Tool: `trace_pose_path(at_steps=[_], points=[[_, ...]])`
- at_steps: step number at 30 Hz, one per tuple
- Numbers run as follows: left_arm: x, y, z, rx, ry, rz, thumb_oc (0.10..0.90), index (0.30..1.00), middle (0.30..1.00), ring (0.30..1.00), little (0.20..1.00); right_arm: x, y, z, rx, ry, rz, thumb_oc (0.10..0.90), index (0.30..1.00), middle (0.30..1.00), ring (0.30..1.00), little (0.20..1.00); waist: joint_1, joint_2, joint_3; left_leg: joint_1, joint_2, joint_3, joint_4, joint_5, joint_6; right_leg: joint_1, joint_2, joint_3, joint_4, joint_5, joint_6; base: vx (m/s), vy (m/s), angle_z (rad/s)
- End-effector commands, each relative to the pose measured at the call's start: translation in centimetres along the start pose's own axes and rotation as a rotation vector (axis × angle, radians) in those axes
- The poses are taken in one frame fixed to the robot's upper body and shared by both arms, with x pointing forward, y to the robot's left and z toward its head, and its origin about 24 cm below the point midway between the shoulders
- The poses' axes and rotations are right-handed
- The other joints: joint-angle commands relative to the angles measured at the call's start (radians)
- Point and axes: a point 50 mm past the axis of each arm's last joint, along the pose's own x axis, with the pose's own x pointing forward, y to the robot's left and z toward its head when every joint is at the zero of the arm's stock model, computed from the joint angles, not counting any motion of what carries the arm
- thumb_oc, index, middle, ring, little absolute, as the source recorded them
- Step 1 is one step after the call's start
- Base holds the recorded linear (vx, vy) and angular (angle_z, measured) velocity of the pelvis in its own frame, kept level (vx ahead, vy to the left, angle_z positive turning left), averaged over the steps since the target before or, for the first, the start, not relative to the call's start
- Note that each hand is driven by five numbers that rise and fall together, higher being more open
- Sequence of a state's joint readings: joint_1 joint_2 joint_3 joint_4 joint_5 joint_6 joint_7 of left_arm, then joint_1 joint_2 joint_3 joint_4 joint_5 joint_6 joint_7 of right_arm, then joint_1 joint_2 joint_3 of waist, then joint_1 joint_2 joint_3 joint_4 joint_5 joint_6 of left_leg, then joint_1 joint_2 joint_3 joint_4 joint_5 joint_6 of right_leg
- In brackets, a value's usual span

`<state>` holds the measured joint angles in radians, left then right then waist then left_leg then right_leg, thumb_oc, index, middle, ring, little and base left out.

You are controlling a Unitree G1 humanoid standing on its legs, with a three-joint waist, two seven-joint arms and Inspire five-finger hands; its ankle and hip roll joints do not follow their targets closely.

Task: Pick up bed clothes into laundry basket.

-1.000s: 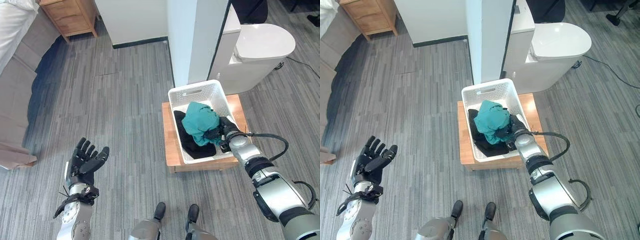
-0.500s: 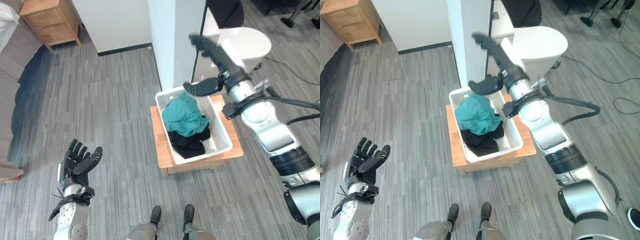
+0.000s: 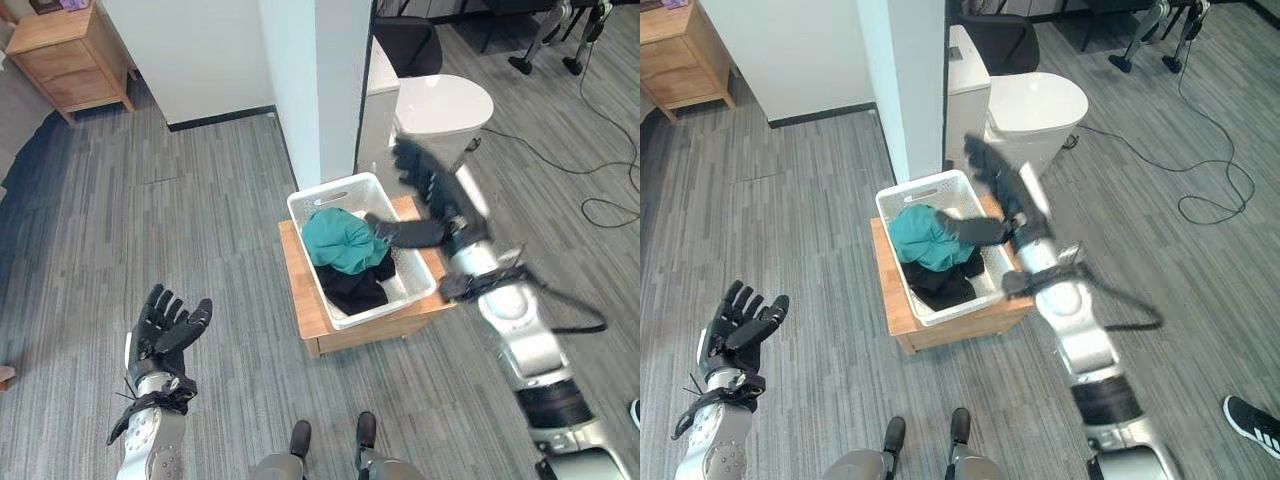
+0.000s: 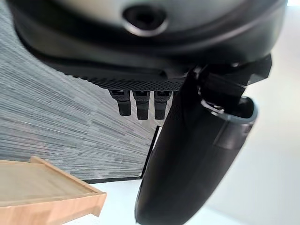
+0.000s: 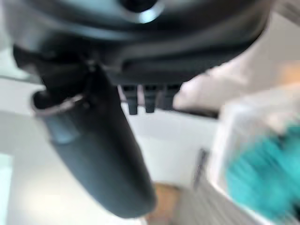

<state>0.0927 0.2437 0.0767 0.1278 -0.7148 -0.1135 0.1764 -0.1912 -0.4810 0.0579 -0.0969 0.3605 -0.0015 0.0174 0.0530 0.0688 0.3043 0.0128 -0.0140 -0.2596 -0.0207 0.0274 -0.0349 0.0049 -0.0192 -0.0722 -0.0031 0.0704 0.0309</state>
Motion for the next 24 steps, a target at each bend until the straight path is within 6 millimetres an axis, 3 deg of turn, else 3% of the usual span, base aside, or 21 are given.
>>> trace_pose_path(at_steps=[1, 3, 4, 5, 6, 8, 9, 10, 11, 12, 14, 15, 16, 19, 20, 21, 23, 24], points=[[0.2, -0.3, 5.4, 0.068, -0.237, -0.104, 0.800, 0.900, 0.900, 0.900, 0.900, 0.0, -0.2, 3.9, 0.078, -0.261, -0.017, 0.800, 0.900, 0.900, 0.900, 0.900, -0.013, -0.036, -0.108, -0.043, -0.079, -0.070, -0.049, 0.075, 0.006, -0.008, 0.047, 0.203, 0.236, -0.245, 0.030, -0.02, -0.117, 2.33], [0.0, -1.0, 4.7, 0.059, -0.218, -0.157, 0.800, 0.900, 0.900, 0.900, 0.900, -2.0, -1.3, 1.7, 0.100, -0.187, -0.103, 0.800, 0.900, 0.900, 0.900, 0.900, -0.007, -0.041, -0.120, -0.084, -0.126, -0.205, -0.023, 0.108, -0.014, 0.036, 0.087, 0.365, 0.233, -0.279, 0.023, -0.21, -0.185, 1.65], [0.0, -1.1, 4.7, 0.058, -0.218, -0.158, 0.800, 0.900, 0.900, 0.900, 0.900, -2.0, -1.3, 1.7, 0.100, -0.187, -0.103, 0.800, 0.900, 0.900, 0.900, 0.900, -0.008, -0.037, -0.121, -0.089, -0.124, -0.208, -0.021, 0.111, -0.016, 0.034, 0.089, 0.364, 0.230, -0.272, 0.025, -0.42, -0.243, 2.24], [-0.3, -1.3, 4.6, 0.052, -0.222, -0.168, 0.800, 0.900, 0.900, 0.900, 0.900, -2.3, -2.0, 1.0, 0.079, -0.157, -0.138, 0.800, 0.900, 0.900, 0.900, 0.900, 0.033, -0.044, -0.116, -0.149, -0.150, -0.264, -0.011, 0.145, -0.033, 0.061, 0.096, 0.384, 0.172, -0.293, 0.008, -0.28, -0.133, 2.27], [-0.3, -1.3, 4.6, 0.051, -0.222, -0.169, 0.800, 0.900, 0.900, 0.900, 0.900, -2.3, -2.0, 1.0, 0.078, -0.158, -0.138, 0.800, 0.900, 0.900, 0.900, 0.900, 0.032, -0.039, -0.118, -0.154, -0.147, -0.268, -0.011, 0.149, -0.035, 0.059, 0.099, 0.382, 0.166, -0.285, 0.010, -0.40, -0.229, 2.11], [-0.9, -0.7, 4.3, 0.039, -0.219, -0.145, 0.800, 0.900, 0.900, 0.900, 0.900, -2.5, -2.8, 0.9, 0.038, -0.139, -0.150, 0.800, 0.900, 0.900, 0.900, 0.900, 0.076, -0.039, -0.097, -0.251, -0.151, -0.275, -0.029, 0.175, -0.065, 0.066, 0.100, 0.324, 0.092, -0.267, -0.019, -0.40, -0.258, 1.59], [-0.9, -0.7, 4.3, 0.039, -0.218, -0.146, 0.800, 0.900, 0.900, 0.900, 0.900, -2.5, -2.8, 0.9, 0.037, -0.139, -0.150, 0.800, 0.900, 0.900, 0.900, 0.900, 0.074, -0.033, -0.100, -0.256, -0.149, -0.279, -0.026, 0.177, -0.068, 0.062, 0.104, 0.321, 0.089, -0.261, -0.018, -0.41, -0.170, 1.39], [-1.2, -0.2, 3.8, 0.023, -0.202, -0.128, 0.800, 0.900, 0.900, 0.900, 0.900, -3.1, -3.2, 0.8, 0.031, -0.135, -0.155, 0.800, 0.900, 0.900, 0.900, 0.900, 0.077, -0.032, -0.076, -0.285, -0.154, -0.221, 0.013, 0.146, -0.063, 0.052, 0.103, 0.301, 0.096, -0.257, -0.018, -0.50, 0.049, 1.62], [-1.6, 0.8, 2.8, 0.037, -0.151, -0.101, 0.800, 0.900, 0.900, 0.900, 0.900, -4.0, -3.2, -0.1, 0.048, -0.090, -0.161, 0.800, 0.900, 0.900, 0.900, 0.900, 0.052, -0.057, -0.063, -0.268, -0.121, -0.066, 0.153, 0.058, -0.030, 0.020, 0.070, 0.250, 0.102, -0.232, -0.005, -0.49, 0.049, 1.94], [-1.6, 0.9, 2.8, 0.038, -0.151, -0.100, 0.800, 0.900, 0.900, 0.900, 0.900, -4.0, -3.2, -0.1, 0.049, -0.090, -0.161, 0.800, 0.900, 0.900, 0.900, 0.900, 0.050, -0.056, -0.064, -0.274, -0.122, -0.067, 0.164, 0.053, -0.029, 0.020, 0.071, 0.249, 0.100, -0.231, -0.004, -0.49, 0.076, 2.26], [-2.3, 2.2, 2.9, 0.058, -0.152, -0.055, 0.800, 0.900, 0.900, 0.900, 0.900, -4.9, -2.7, -1.3, 0.094, -0.042, -0.167, 0.800, 0.900, 0.900, 0.900, 0.900, 0.041, -0.083, -0.063, -0.219, -0.090, 0.048, 0.262, -0.034, -0.012, 0.011, 0.001, 0.141, 0.053, -0.185, 0.011, -0.43, 0.092, 1.69], [-2.5, 2.7, 3.6, 0.046, -0.187, -0.030, 0.800, 0.900, 0.900, 0.900, 0.900, -5.8, -3.0, -1.9, 0.119, -0.029, -0.224, 0.800, 0.900, 0.900, 0.900, 0.900, 0.004, -0.099, -0.075, -0.148, 0.029, 0.223, 0.306, -0.077, -0.006, -0.001, -0.055, 0.025, 0.018, -0.148, 0.031, -0.44, 0.107, 1.52], [-2.5, 2.7, 3.7, 0.047, -0.188, -0.029, 0.800, 0.900, 0.900, 0.900, 0.900, -5.8, -3.0, -1.9, 0.119, -0.029, -0.223, 0.800, 0.900, 0.900, 0.900, 0.900, 0.001, -0.099, -0.076, -0.151, 0.028, 0.221, 0.307, -0.075, -0.006, -0.001, -0.055, 0.022, 0.015, -0.145, 0.031, -0.40, 0.131, 1.81], [-2.1, 2.7, 4.1, 0.069, -0.205, -0.016, 0.800, 0.900, 0.900, 0.900, 0.900, -7.9, -3.2, -3.4, 0.200, 0.017, -0.327, 0.800, 0.900, 0.900, 0.900, 0.900, -0.075, -0.086, -0.109, -0.008, 0.178, 0.403, 0.223, -0.111, -0.039, -0.012, -0.098, -0.133, -0.004, -0.141, 0.039, -0.24, 0.176, 2.32], [-2.1, 2.8, 3.8, 0.097, -0.190, -0.007, 0.800, 0.900, 0.900, 0.900, 0.900, -8.9, -3.7, -4.1, 0.186, 0.057, -0.372, 0.800, 0.900, 0.900, 0.900, 0.900, -0.096, -0.081, -0.115, 0.017, 0.188, 0.411, 0.192, -0.128, -0.059, -0.018, -0.118, -0.172, 0.015, -0.146, 0.045, -0.22, 0.358, 2.05], [-2.1, 2.5, 3.7, 0.132, -0.179, -0.032, 0.800, 0.900, 0.900, 0.900, 0.900, -10.3, -4.3, -4.4, 0.196, 0.088, -0.425, 0.800, 0.900, 0.900, 0.900, 0.900, -0.117, -0.053, -0.118, 0.011, 0.145, 0.389, 0.087, -0.098, -0.059, -0.017, -0.144, -0.221, 0.033, -0.117, 0.066, -0.19, 0.436, 3.17], [-2.2, 2.5, 4.0, 0.176, -0.184, -0.037, 0.800, 0.900, 0.900, 0.900, 0.900, -10.1, -4.2, -4.9, 0.208, 0.102, -0.436, 0.800, 0.900, 0.900, 0.900, 0.900, -0.112, -0.034, -0.121, 0.008, 0.107, 0.357, 0.052, -0.090, -0.037, -0.032, -0.188, -0.249, 0.103, -0.115, 0.071, -0.08, 0.415, 2.26], [-2.0, 2.5, 4.1, 0.200, -0.176, -0.045, 0.800, 0.900, 0.900, 0.900, 0.900, -10.0, -4.0, -5.1, 0.222, 0.111, -0.434, 0.800, 0.900, 0.900, 0.900, 0.900, -0.116, -0.036, -0.110, 0.011, 0.093, 0.343, 0.055, -0.093, -0.025, -0.040, -0.200, -0.225, 0.163, -0.126, 0.072, -0.04, 0.258, 0.09]])
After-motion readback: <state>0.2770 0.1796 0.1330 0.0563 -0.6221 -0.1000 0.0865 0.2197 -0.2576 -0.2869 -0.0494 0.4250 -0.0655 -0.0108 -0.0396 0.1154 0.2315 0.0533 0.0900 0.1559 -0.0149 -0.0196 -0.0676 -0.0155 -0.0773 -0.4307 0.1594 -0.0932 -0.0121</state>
